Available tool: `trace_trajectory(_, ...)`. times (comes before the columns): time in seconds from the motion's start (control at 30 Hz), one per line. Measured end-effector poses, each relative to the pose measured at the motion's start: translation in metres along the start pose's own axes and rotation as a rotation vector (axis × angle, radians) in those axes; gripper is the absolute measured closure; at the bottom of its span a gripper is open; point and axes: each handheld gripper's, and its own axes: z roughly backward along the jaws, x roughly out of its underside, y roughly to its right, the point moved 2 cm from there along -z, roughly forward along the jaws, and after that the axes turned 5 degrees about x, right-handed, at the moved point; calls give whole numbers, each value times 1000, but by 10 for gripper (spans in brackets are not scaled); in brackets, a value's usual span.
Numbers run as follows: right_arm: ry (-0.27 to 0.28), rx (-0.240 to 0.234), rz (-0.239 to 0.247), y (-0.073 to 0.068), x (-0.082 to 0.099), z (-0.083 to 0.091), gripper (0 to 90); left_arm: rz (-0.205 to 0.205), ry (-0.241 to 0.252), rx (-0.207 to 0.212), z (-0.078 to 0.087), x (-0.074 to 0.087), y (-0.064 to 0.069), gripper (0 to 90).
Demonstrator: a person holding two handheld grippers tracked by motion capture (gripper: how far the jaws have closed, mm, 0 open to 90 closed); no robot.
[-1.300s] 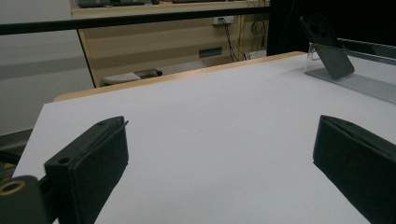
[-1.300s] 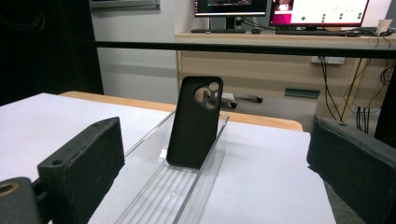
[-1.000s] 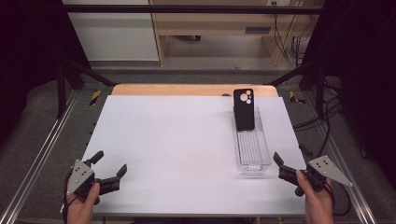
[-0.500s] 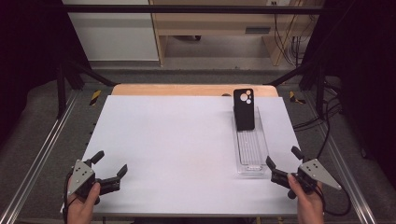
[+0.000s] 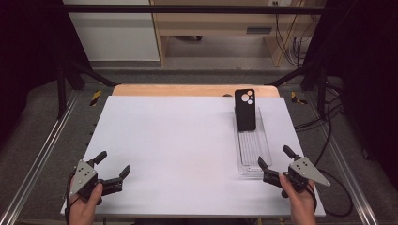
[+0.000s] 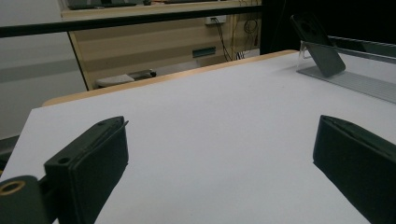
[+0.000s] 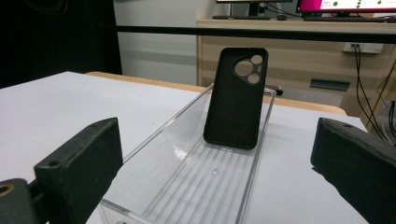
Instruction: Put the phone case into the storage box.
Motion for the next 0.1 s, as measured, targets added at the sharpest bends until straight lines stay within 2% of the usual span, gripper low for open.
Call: trace_trajectory(0.1, 9, 6, -18, 1, 1, 3, 27, -6, 0, 6, -1, 0, 2, 37)
